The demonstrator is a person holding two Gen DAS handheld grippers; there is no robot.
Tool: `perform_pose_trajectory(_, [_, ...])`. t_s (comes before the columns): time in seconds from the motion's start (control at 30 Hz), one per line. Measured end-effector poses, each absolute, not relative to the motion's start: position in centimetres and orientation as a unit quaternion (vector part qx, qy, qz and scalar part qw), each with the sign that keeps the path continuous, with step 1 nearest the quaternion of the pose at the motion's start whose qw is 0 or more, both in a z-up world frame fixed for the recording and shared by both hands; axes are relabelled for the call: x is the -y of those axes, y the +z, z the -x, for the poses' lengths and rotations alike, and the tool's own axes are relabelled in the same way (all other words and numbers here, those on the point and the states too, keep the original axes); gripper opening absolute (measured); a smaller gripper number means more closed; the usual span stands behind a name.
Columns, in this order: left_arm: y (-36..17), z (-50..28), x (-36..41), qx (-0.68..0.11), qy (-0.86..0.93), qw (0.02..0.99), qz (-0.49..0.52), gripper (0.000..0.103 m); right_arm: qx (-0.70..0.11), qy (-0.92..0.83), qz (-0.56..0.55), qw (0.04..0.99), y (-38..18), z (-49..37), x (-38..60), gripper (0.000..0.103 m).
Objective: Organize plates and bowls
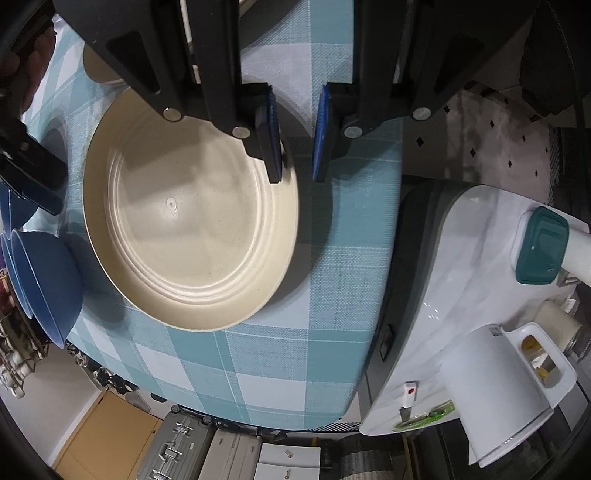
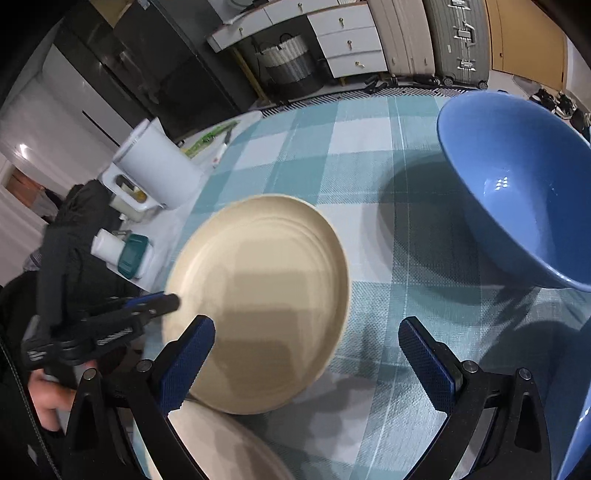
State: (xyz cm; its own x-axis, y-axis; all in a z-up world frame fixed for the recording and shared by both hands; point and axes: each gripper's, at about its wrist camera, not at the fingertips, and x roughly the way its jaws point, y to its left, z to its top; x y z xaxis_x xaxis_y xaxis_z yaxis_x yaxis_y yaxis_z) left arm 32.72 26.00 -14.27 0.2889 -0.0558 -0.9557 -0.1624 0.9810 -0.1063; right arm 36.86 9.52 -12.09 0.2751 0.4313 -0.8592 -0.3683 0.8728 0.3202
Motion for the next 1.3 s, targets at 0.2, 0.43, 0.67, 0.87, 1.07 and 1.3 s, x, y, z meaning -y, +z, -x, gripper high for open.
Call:
perform_pose_trajectory(0.2, [-14.5, -32.5, -25.7, -0.596, 0.030, 0.797, 0.088, 0.015, -0.554, 0.248, -0.024, 0.795, -13.6, -37.6, -10.1, 0.097])
perform_pose_trajectory(0.43, [-14.7, -32.4, -25.6, -0.592, 0.028, 0.800, 0.088, 0.015, -0.558, 0.248, -0.016, 0.791, -15.0, -37.9, -10.6, 0.082])
perform_pose_trajectory(0.67, [-15.0, -32.4, -24.9, -0.591, 0.026, 0.803, 0.072, 0.018, -0.558, 0.256, -0.018, 0.789, -15.1, -38.1, -10.9, 0.066])
perform_pose_trajectory(0.87, [-15.0, -32.5, -24.9, -0.589, 0.027, 0.804, 0.074, 0.018, -0.552, 0.251, -0.020, 0.795, -15.1, -38.0, -10.4, 0.051])
perform_pose_trajectory(1.07, [-15.0, -32.3, -24.9, -0.587, 0.031, 0.805, 0.075, 0.024, -0.553, 0.243, -0.027, 0.796, -15.1, -38.0, -9.8, 0.036])
perform_pose_trajectory(1.3, [-15.0, -32.1, -24.5, -0.581, 0.042, 0.811, 0.053, 0.026, -0.553, 0.234, -0.021, 0.799, -15.1, -38.1, -9.7, 0.027])
